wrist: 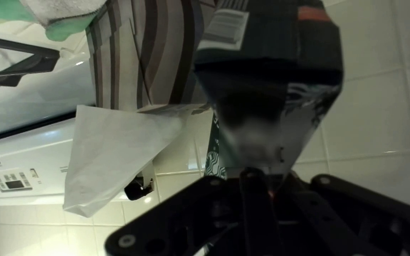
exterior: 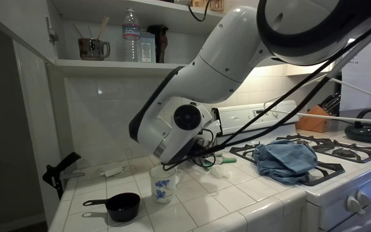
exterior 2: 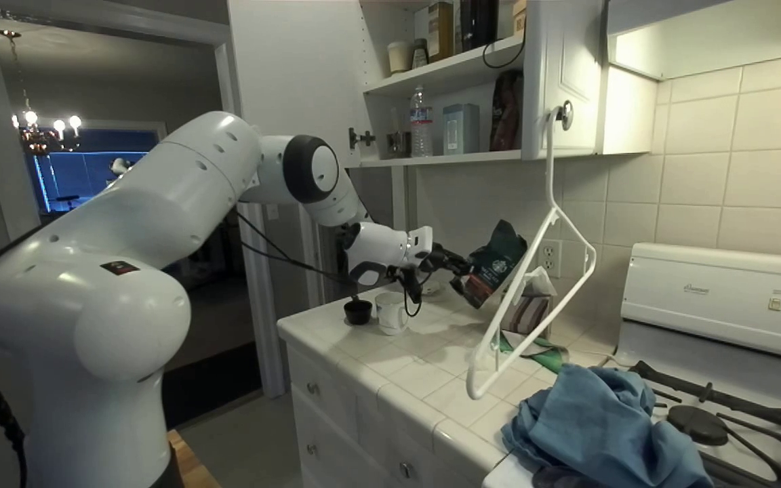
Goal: Remove the green packet from the bottom shelf and place it on the counter.
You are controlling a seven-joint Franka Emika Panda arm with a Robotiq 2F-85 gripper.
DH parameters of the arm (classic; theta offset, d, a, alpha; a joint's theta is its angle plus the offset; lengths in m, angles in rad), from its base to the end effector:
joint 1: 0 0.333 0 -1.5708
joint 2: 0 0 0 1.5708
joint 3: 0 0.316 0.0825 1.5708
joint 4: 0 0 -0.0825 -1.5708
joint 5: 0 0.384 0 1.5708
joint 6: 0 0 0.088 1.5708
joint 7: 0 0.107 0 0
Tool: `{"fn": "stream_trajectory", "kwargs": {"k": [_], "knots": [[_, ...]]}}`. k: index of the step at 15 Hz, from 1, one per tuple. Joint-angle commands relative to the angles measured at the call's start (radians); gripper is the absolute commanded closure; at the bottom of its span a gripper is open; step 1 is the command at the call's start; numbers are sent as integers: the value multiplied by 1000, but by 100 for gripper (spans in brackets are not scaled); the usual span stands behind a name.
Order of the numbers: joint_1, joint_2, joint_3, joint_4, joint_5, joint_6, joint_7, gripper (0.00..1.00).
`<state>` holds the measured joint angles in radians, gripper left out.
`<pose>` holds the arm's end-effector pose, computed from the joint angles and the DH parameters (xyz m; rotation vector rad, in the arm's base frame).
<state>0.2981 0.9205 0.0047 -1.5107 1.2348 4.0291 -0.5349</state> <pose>0.6581 0.0676 0.2512 2.2069 -0.8694 1.6776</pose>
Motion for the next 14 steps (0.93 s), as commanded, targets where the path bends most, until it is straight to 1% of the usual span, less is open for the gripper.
{"fn": "stream_trajectory", "kwargs": {"k": [1,9,14], "knots": [[13,108,-2,211,140,28,-135,100],[15,283,9,532,286,94,-441,100],[13,376,7,676,302,134,-553,100]]}}
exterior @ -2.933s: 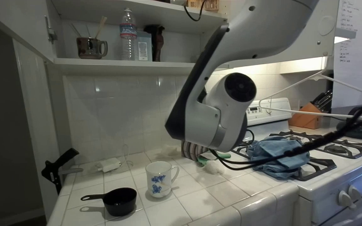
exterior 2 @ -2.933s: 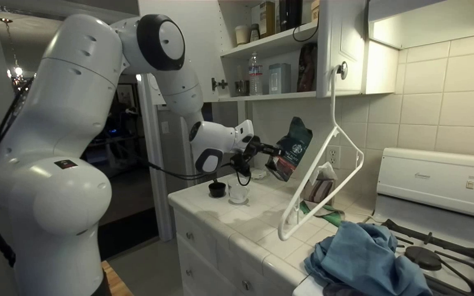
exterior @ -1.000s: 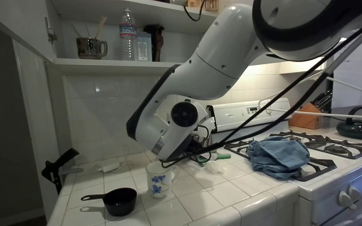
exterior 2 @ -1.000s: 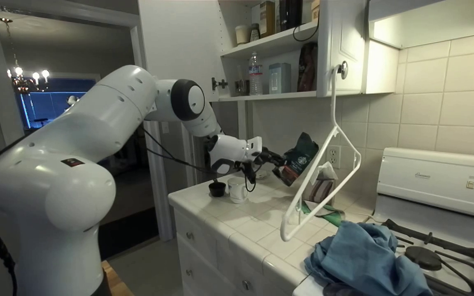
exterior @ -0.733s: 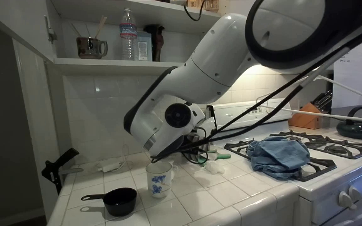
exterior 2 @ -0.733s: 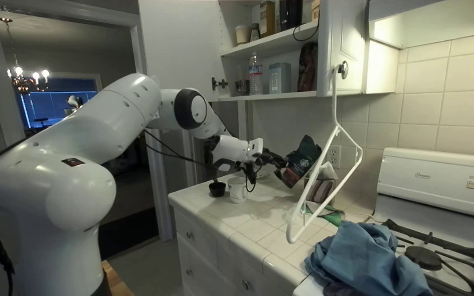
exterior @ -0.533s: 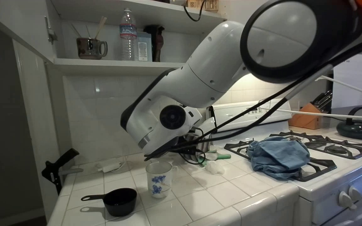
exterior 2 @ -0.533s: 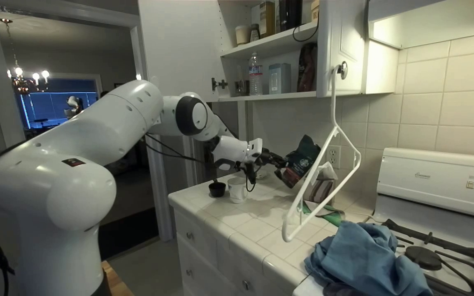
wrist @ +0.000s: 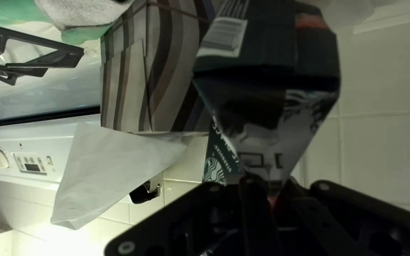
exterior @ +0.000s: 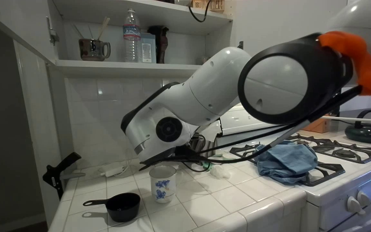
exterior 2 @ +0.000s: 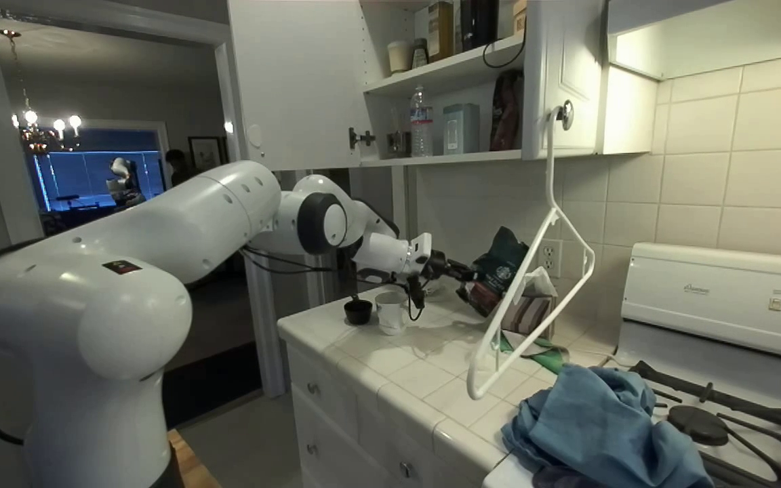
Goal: Remove the green packet from the bottom shelf and place it on the counter.
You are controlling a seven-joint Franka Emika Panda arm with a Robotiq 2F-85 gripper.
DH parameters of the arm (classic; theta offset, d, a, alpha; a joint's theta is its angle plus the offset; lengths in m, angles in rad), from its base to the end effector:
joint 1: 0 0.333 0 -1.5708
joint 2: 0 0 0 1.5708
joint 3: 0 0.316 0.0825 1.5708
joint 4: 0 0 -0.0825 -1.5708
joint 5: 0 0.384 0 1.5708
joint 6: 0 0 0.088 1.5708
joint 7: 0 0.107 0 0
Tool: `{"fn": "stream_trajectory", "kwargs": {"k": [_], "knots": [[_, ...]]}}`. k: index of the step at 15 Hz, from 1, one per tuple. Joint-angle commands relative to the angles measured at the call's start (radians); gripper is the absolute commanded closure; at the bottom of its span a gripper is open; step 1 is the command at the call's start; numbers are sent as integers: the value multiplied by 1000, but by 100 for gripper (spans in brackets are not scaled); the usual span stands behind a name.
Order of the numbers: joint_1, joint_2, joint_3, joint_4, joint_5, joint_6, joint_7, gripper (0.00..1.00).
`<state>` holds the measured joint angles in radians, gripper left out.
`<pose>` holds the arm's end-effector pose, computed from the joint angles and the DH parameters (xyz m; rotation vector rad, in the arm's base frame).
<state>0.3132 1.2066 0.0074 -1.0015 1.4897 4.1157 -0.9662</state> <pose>0.6877 0.0809 0.2219 2.0867 -0.8108 1.5691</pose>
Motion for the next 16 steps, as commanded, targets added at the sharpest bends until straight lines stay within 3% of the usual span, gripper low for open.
{"fn": "stream_trajectory", "kwargs": {"k": [1,8,16], "knots": [[-1,105,3,193,43,55,-134,100],[0,184,17,350,40,101,-254,100],[-10,226,30,398,36,125,-331,100]]}}
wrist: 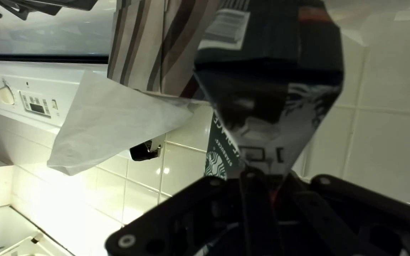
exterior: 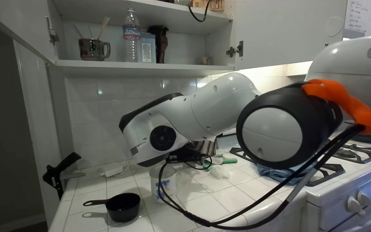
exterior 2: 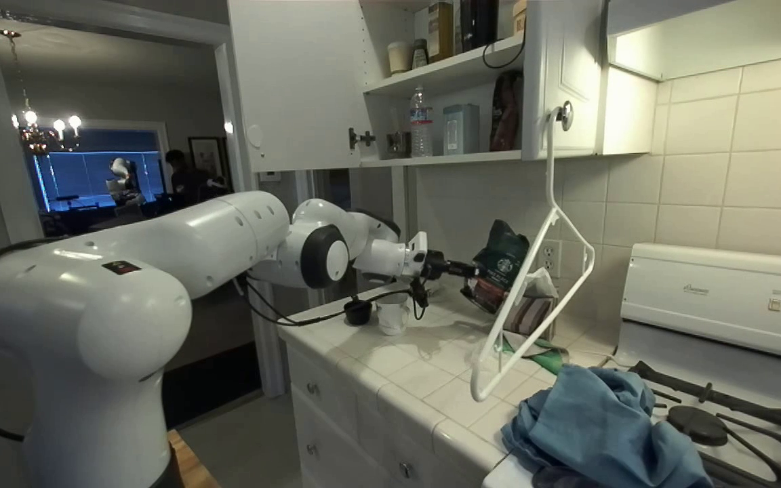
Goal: Remove the green packet from the bottom shelf and place it on the counter.
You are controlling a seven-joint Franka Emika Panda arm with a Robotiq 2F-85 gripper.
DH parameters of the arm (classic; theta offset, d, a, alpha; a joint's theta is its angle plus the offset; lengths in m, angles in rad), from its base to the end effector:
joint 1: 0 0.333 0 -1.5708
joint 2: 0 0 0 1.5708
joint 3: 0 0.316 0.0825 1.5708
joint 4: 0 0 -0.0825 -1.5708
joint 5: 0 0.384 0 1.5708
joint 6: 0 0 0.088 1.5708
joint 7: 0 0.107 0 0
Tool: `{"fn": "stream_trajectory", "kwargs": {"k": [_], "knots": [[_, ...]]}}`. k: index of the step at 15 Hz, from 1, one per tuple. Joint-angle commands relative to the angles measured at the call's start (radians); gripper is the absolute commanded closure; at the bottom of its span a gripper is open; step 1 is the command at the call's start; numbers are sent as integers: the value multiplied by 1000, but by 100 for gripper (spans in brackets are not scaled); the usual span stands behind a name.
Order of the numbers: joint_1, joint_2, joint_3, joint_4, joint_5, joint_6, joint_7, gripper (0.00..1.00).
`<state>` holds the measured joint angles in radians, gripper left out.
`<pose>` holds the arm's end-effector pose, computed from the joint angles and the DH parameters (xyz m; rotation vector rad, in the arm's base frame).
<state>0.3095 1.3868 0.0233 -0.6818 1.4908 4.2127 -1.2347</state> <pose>0.6926 0.0848 0.2177 1.9599 -0.6558 1.5376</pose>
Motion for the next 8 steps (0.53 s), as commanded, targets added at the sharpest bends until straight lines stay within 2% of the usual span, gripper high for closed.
{"fn": "stream_trajectory", "kwargs": {"k": [1,8], "knots": [[-7,50,16,80,35,27,-67,100],[-17,65,45,81,45,14,-86,100]]}}
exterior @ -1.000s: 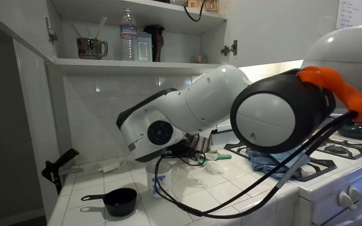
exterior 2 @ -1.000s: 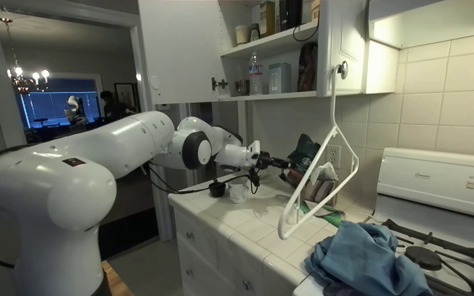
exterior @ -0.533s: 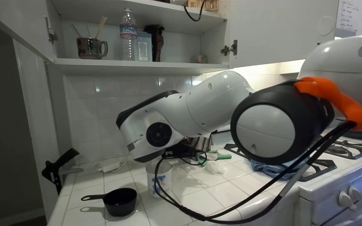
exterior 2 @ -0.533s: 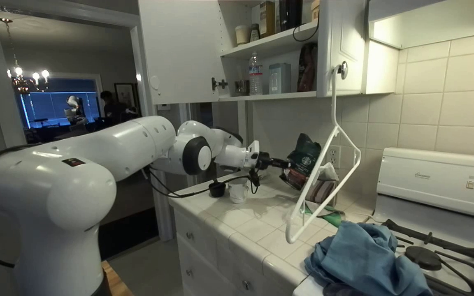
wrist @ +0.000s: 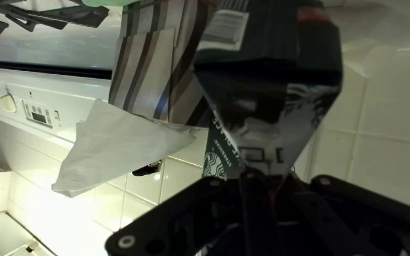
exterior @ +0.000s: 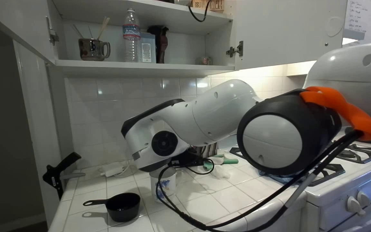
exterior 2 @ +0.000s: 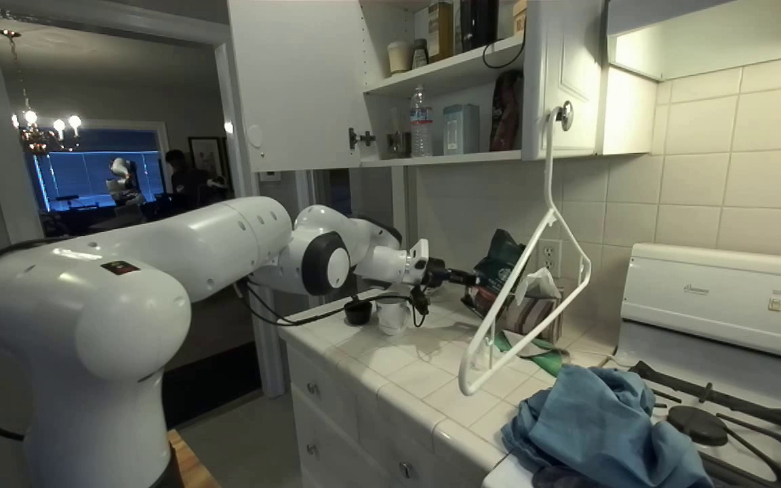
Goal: Remove the green packet from the bottom shelf and place it on the counter.
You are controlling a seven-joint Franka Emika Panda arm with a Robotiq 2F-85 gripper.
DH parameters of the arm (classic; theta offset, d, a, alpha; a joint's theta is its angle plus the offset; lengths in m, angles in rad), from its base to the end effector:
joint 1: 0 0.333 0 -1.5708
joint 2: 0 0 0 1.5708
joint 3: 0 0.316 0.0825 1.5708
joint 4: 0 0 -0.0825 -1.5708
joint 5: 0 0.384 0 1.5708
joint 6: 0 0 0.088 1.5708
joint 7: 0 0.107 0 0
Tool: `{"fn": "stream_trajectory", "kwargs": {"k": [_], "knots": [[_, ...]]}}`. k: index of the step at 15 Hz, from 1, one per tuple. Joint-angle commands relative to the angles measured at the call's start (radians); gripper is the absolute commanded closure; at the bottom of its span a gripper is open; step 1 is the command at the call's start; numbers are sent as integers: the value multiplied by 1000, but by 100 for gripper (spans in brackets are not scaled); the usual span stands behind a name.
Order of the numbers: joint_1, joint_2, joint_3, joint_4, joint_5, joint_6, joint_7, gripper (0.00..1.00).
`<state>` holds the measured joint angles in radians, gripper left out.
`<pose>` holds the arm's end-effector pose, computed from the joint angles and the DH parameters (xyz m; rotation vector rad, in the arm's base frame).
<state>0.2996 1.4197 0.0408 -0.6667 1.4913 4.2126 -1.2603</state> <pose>0.6899 0.0811 0.1984 1.9793 -0.6359 1.4932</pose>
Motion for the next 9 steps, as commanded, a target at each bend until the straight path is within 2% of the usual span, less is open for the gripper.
{"fn": "stream_trajectory", "kwargs": {"k": [1,3,9], "knots": [[-9,31,34,67,45,13,-66,74],[-13,27,45,68,45,13,-68,68],[0,1,76,66,35,4,-47,26]]}}
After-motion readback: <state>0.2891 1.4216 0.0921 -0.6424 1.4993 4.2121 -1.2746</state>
